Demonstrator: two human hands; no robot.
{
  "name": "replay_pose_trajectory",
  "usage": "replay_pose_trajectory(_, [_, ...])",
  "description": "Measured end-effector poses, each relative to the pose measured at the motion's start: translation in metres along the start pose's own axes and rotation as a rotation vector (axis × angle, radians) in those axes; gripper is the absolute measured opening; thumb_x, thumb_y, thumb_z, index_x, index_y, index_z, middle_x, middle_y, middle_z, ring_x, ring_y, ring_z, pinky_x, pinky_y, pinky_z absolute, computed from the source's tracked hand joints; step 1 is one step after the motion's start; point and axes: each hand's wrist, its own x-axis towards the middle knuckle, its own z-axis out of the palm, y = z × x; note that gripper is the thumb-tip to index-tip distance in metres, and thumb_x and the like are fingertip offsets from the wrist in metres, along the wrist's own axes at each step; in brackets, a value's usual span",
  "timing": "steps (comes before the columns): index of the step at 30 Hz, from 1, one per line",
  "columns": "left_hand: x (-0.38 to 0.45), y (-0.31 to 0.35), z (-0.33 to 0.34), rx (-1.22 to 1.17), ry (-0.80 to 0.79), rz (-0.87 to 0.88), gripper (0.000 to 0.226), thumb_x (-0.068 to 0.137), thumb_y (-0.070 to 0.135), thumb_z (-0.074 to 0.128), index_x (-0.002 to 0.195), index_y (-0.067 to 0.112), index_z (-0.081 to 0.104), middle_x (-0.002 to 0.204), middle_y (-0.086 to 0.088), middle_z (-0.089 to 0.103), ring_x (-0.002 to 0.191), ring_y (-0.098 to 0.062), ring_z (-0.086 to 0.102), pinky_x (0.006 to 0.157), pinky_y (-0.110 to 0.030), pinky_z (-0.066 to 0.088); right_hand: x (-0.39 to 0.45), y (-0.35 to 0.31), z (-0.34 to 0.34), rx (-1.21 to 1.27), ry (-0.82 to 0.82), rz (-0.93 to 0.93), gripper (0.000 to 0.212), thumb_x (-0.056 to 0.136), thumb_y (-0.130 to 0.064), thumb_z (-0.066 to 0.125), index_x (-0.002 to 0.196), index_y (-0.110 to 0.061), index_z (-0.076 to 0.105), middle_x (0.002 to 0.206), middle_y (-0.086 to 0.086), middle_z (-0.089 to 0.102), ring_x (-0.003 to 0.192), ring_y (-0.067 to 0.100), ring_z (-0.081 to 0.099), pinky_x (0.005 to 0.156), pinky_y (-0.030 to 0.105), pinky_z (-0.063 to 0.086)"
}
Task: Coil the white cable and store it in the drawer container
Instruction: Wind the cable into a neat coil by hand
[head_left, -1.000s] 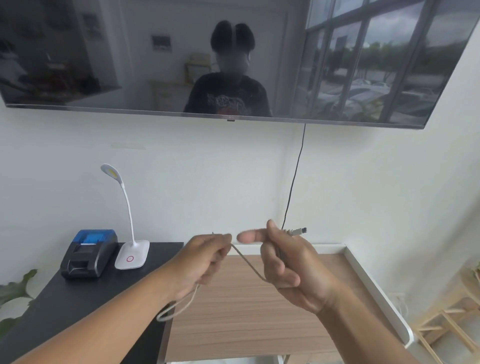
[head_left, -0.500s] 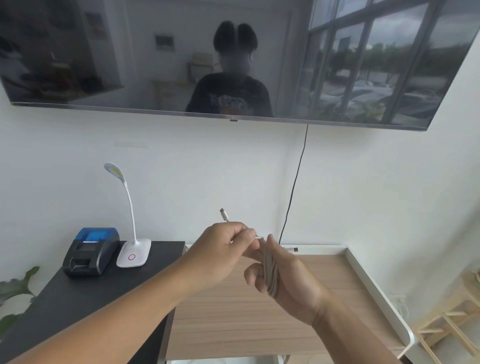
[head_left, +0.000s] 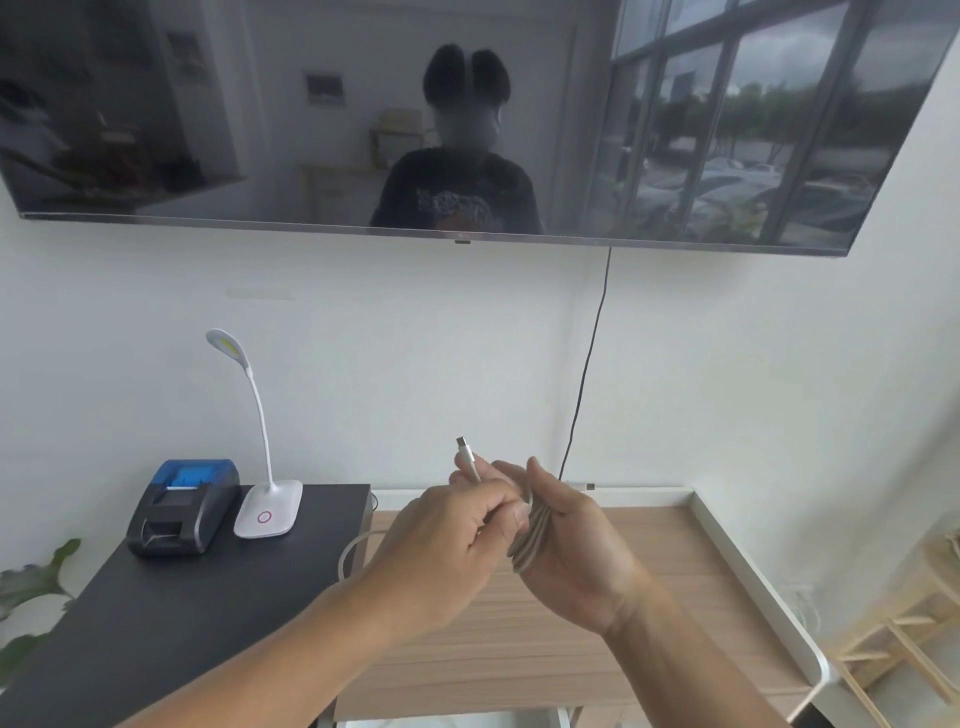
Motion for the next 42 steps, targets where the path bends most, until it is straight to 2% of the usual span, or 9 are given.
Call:
replay_pose_trajectory(8, [-0.004,0.001,-0.001,0.078,0.011,-0.007,0.023,0.101,0.046,0.048,0.087,0.034,0.061,0.064,0.019,0.056,0.054,-0.008,0.048,0.053,-0.025,0.031,-0.001,0.002,0.002,-0.053,0.039,-0.110,0.050,0.106,-0.028,0.047,0.142,0.007,0.045,0.111,0.010,0.080,0.105,0.024,0.075,0.082,0.033,0.059])
replay_pose_trajectory(15, [-0.011,-0.009,-0.003,-0.043,0.020,-0.111,0.029,0.107,0.035,0.052,0.081,0.040,0.066,0.058,0.035,0.059,0.047,0.002,0.047,0.054,-0.015,0.037,0.002,-0.005,0.005,0.073,0.057,-0.252,0.042,0.106,-0.021,0.043,0.139,0.002,0.056,0.133,0.017,0.070,0.117,0.026,0.072,0.099,0.035,0.059])
replay_pose_trajectory(18, [-0.013,-0.014,-0.002,-0.124,-0.031,-0.126,0.029,0.107,0.036,0.052,0.081,0.037,0.067,0.054,0.026,0.056,0.048,-0.001,0.043,0.054,-0.016,0.036,0.002,-0.003,0.007,0.097,0.102,-0.280,0.038,0.109,-0.018,0.042,0.134,0.005,0.059,0.114,0.015,0.077,0.084,0.018,0.077,0.078,0.027,0.063])
replay_pose_trajectory(20, [-0.017,-0.019,0.000,-0.175,-0.073,-0.139,0.028,0.106,0.039,0.052,0.083,0.034,0.068,0.056,0.016,0.051,0.052,-0.003,0.040,0.054,-0.019,0.034,0.000,-0.004,0.006,0.099,0.161,-0.296,0.038,0.109,-0.018,0.044,0.131,0.008,0.060,0.081,0.004,0.073,0.052,0.006,0.060,0.059,0.019,0.057])
replay_pose_trajectory(23, [-0.022,-0.026,0.004,-0.204,-0.096,-0.138,0.028,0.106,0.037,0.053,0.081,0.033,0.066,0.060,0.011,0.046,0.056,-0.011,0.041,0.056,-0.026,0.036,-0.004,-0.010,0.004,0.138,0.201,-0.285,0.041,0.108,-0.025,0.047,0.128,0.008,0.062,0.053,-0.006,0.049,0.033,0.003,0.040,0.046,0.014,0.050])
replay_pose_trajectory(29, [-0.025,-0.041,0.004,-0.289,-0.127,-0.187,0.032,0.095,0.059,0.046,0.078,0.037,0.063,0.058,0.016,0.048,0.056,-0.005,0.039,0.056,-0.017,0.035,-0.014,-0.019,0.003,0.105,0.114,-0.198,0.049,0.106,-0.037,0.047,0.099,0.001,0.077,0.037,-0.008,0.035,0.026,0.002,0.029,0.035,0.016,0.037])
replay_pose_trajectory(35, [-0.016,-0.053,-0.003,-0.620,-0.182,-0.398,0.044,0.092,0.061,0.054,0.065,0.026,0.056,0.056,0.011,0.041,0.046,-0.014,0.048,0.052,-0.030,0.052,-0.027,-0.019,-0.003,-0.072,-0.114,-0.047,0.062,0.107,-0.042,0.040,0.063,-0.004,0.060,0.027,-0.007,0.033,0.024,0.012,0.011,0.033,0.021,0.025])
replay_pose_trajectory(38, [-0.007,-0.052,-0.005,-0.701,-0.216,-0.411,0.045,0.089,0.060,0.058,0.063,0.024,0.059,0.065,0.005,0.057,0.067,-0.018,0.070,0.072,-0.039,0.062,-0.032,-0.018,-0.004,-0.307,-0.172,0.092,0.061,0.105,-0.046,0.045,0.068,-0.003,0.065,0.031,-0.008,0.035,0.026,0.007,0.018,0.036,0.019,0.026])
replay_pose_trajectory(42, [-0.001,-0.045,-0.001,-0.626,-0.239,-0.423,0.039,0.090,0.061,0.058,0.066,0.031,0.070,0.073,0.013,0.070,0.078,-0.001,0.068,0.079,-0.033,0.058,-0.030,-0.014,-0.007,-0.720,-0.188,0.215,0.064,0.107,-0.050,0.041,0.113,0.004,0.074,0.057,0.002,0.062,0.033,0.005,0.029,0.045,0.020,0.038])
